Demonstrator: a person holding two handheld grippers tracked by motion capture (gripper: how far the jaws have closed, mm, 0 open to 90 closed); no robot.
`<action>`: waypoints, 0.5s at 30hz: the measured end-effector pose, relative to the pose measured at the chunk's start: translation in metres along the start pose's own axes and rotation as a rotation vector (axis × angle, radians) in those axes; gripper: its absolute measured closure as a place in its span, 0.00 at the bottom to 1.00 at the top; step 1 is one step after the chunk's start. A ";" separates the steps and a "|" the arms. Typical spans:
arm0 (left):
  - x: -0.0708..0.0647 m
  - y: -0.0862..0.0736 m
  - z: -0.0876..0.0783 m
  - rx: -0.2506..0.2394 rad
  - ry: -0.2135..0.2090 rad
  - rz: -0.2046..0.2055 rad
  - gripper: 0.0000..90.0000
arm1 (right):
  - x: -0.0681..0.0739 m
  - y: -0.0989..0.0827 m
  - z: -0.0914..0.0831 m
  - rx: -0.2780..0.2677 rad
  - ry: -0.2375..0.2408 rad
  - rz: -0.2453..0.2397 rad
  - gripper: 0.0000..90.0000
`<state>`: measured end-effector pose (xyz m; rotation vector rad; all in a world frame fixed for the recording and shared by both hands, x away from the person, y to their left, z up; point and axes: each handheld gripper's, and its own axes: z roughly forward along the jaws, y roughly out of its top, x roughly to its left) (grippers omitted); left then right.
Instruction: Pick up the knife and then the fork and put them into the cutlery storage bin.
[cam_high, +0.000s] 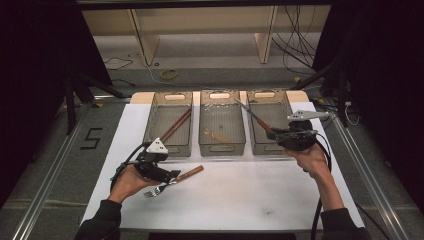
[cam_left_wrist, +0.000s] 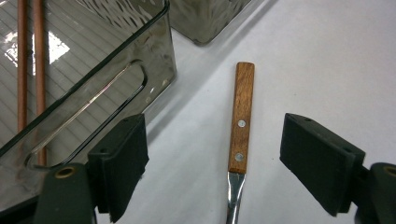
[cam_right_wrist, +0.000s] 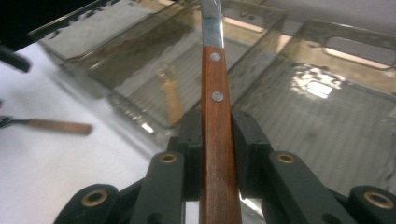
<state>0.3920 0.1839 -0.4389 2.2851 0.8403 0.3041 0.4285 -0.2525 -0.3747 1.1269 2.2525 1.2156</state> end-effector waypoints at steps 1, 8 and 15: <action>0.000 0.000 0.000 0.001 -0.001 -0.002 0.25 | -0.002 0.001 0.001 0.000 -0.012 0.004 0.84; 0.001 -0.003 0.002 0.018 -0.001 -0.007 0.25 | -0.013 0.004 0.012 0.009 -0.078 0.036 0.84; 0.000 -0.005 0.004 0.028 -0.008 -0.004 0.25 | -0.024 0.002 0.021 0.043 -0.154 0.051 0.84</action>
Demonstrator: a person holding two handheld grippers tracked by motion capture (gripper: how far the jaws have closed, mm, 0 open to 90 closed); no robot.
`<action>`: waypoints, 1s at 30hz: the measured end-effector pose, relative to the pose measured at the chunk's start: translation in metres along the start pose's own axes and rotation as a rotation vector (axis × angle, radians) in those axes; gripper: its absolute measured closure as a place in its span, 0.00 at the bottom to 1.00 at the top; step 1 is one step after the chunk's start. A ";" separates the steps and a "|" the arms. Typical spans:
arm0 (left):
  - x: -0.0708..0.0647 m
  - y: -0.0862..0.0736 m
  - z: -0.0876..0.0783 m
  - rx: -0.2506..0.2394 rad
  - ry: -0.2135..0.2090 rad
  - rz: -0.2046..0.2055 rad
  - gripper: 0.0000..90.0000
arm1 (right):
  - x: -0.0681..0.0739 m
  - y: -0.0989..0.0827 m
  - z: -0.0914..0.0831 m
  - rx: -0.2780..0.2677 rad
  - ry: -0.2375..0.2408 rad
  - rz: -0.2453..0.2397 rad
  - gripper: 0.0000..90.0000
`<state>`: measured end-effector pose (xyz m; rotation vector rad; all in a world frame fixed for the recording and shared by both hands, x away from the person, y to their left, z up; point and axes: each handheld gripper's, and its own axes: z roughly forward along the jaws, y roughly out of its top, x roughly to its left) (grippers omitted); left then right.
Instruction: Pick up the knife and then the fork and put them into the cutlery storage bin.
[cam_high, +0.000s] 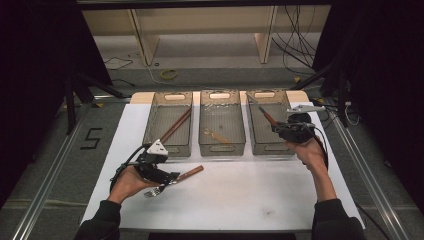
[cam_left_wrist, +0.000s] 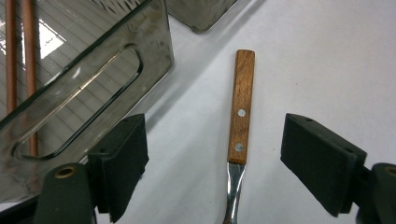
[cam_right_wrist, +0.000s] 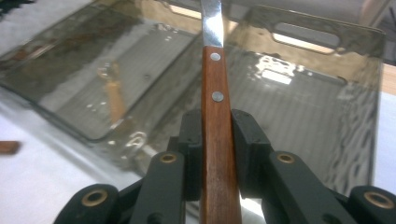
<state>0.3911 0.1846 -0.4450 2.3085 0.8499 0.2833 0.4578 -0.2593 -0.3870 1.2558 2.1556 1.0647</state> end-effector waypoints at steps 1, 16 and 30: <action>0.000 0.000 0.000 0.000 -0.001 -0.001 0.25 | -0.002 0.000 0.001 0.006 -0.009 0.005 0.84; 0.000 -0.003 0.000 0.008 -0.008 -0.005 0.25 | -0.011 0.007 0.019 0.073 -0.084 0.027 0.84; 0.000 -0.003 0.002 0.025 -0.018 0.003 0.25 | -0.012 0.007 0.039 0.134 -0.106 0.057 0.84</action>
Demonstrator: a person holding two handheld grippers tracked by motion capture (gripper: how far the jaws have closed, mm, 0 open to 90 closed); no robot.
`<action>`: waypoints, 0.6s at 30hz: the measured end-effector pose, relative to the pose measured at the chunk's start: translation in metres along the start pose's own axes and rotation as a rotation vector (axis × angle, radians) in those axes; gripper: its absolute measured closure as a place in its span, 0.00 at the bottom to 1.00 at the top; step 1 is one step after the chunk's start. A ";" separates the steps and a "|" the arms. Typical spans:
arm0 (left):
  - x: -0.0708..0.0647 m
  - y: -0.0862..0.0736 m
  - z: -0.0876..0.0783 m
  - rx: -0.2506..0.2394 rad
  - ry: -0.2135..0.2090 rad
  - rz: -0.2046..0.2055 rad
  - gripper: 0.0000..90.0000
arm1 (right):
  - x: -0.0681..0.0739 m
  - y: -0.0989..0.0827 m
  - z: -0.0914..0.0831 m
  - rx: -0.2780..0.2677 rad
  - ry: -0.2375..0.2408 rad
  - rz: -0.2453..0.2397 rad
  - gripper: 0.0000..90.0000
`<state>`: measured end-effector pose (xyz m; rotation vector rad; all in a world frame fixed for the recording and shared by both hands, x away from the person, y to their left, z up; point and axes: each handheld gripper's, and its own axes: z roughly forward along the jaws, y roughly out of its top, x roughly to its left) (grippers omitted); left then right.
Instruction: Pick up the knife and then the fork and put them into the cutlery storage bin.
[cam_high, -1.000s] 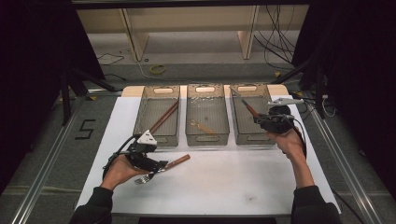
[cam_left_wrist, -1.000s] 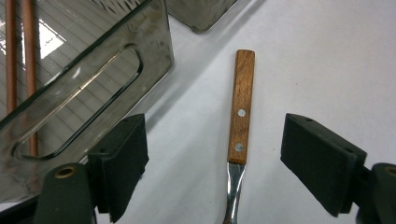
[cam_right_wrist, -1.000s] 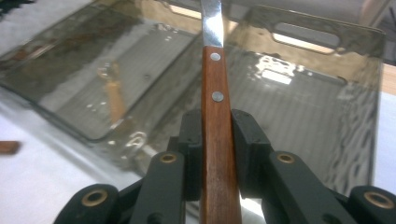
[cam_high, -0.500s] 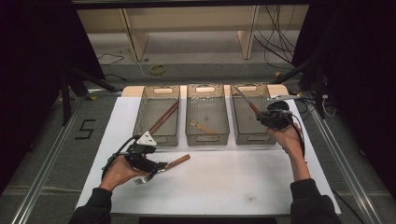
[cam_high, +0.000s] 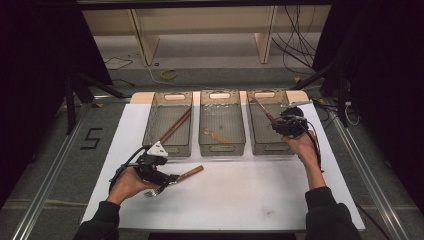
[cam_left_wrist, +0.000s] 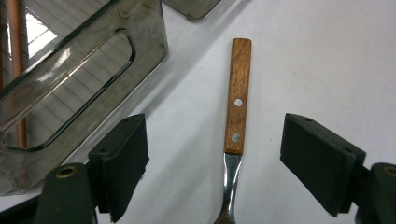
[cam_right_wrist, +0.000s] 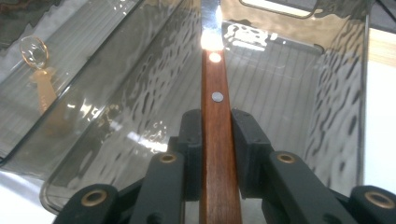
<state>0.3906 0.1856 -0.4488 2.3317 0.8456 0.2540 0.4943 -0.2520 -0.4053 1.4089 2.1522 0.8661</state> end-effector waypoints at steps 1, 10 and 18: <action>0.000 0.000 0.000 0.001 0.001 0.000 0.25 | 0.001 0.001 0.001 0.004 0.005 0.006 0.84; 0.001 0.000 0.001 0.003 -0.003 0.001 0.25 | 0.002 0.005 -0.007 -0.057 0.112 0.048 0.61; -0.002 0.001 0.003 0.004 -0.003 -0.008 0.25 | 0.015 -0.004 -0.035 -0.106 0.140 -0.032 0.48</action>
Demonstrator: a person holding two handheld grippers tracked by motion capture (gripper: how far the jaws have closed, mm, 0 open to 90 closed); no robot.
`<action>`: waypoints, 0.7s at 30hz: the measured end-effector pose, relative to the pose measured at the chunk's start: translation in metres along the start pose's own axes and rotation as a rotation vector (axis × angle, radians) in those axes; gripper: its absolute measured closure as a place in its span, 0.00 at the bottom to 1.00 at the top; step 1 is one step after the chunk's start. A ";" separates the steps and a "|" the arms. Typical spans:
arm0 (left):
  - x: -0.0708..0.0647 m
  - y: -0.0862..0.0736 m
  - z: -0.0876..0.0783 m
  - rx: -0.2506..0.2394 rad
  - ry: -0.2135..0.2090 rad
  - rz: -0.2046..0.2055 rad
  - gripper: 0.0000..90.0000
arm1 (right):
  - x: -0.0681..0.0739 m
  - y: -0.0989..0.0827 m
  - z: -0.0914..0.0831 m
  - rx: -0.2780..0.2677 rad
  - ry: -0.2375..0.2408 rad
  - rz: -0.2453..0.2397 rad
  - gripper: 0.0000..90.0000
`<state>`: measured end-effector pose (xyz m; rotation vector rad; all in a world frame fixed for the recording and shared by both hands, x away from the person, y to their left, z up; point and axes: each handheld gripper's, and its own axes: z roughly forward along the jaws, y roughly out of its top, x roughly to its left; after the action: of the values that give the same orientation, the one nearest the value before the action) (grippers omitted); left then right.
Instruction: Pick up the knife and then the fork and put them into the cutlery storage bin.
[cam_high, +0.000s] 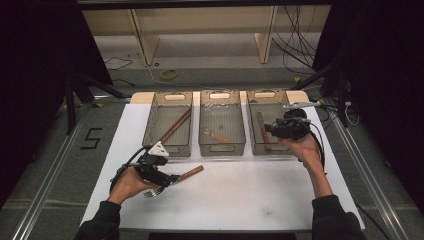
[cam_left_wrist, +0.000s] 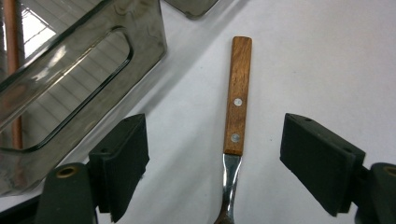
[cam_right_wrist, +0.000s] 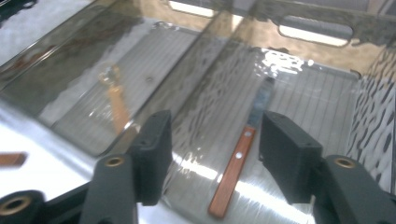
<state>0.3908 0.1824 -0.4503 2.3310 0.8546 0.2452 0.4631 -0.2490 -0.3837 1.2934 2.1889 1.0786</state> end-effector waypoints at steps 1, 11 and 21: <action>0.000 0.000 0.000 0.007 -0.001 0.006 0.25 | 0.004 -0.002 -0.004 -0.007 0.009 -0.012 0.47; -0.005 0.003 0.005 0.035 -0.012 0.026 0.30 | 0.026 -0.023 -0.029 -0.056 0.200 -0.006 0.42; -0.006 0.005 0.011 0.101 -0.026 0.039 0.36 | 0.045 -0.042 -0.037 -0.048 0.278 -0.028 0.37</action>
<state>0.3925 0.1699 -0.4550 2.4409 0.8269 0.1923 0.3923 -0.2382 -0.3901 1.1464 2.3535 1.3612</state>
